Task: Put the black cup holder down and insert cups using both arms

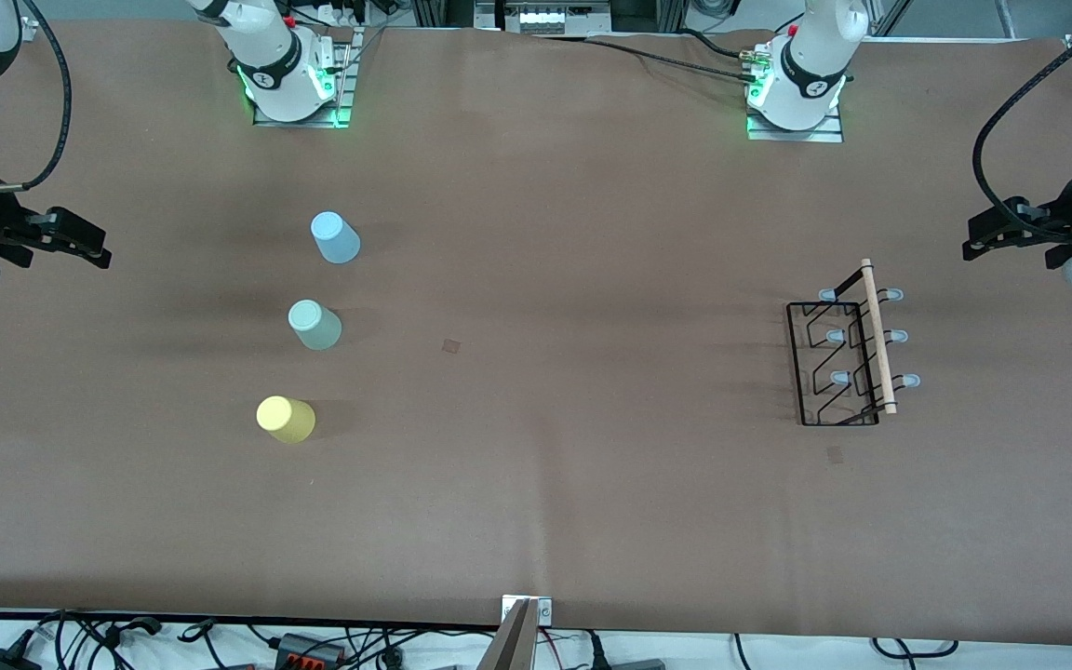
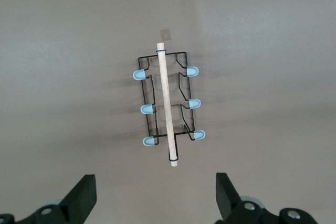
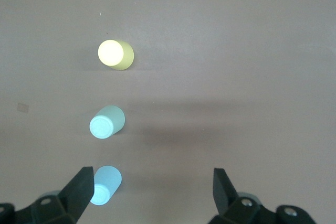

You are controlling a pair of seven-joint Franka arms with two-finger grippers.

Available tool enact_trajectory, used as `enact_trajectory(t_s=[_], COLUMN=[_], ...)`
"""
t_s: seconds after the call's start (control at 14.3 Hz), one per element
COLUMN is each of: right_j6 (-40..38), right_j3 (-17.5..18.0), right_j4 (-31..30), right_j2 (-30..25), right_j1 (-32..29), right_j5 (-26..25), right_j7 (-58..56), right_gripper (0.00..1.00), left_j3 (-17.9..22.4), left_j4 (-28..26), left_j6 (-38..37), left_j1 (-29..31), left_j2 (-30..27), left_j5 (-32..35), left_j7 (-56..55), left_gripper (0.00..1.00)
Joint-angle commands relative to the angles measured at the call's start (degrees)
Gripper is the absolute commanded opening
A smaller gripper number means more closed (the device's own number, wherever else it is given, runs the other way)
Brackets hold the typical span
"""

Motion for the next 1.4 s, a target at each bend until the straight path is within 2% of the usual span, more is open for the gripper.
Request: enact_trajectory(t_s=[0.0,0.77,0.91,1.05,1.19,1.33], right_j6=[-0.25,0.19,-0.16,0.19,0.10,0.19], right_j3=[0.46,0.54,0.46,0.46,0.46,0.54], right_j4=[-0.80,-1.06,-0.97,-0.97,-1.06,-0.97], right_j2=[-1.39,-0.61,-0.78,-0.61,-0.52,0.09], right_j1=[-0.34,-0.26,-0.43,-0.26,-0.26,-0.26], right_j5=[0.17,0.17,0.17,0.09,0.09,0.09], right_j7=[0.48,0.48,0.48,0.48,0.48,0.39], right_gripper=[1.00,1.00,1.00,1.00,1.00,1.00], left_j3=[0.09,0.00,0.09,0.00,0.00,-0.26], left_j4=[-1.04,-0.95,-1.04,-2.00,-6.98,-18.03], left_j6=[-0.06,0.73,1.52,5.71,13.25,25.89], left_j1=[0.45,0.45,0.45,0.45,0.45,0.45], left_j2=[-1.15,-0.62,1.21,4.28,6.05,4.92], left_j5=[-0.90,-0.81,-0.20,0.07,0.07,0.07], left_j7=[1.52,1.34,2.13,2.22,2.66,2.66], left_gripper=[1.00,1.00,1.00,1.00,1.00,1.00])
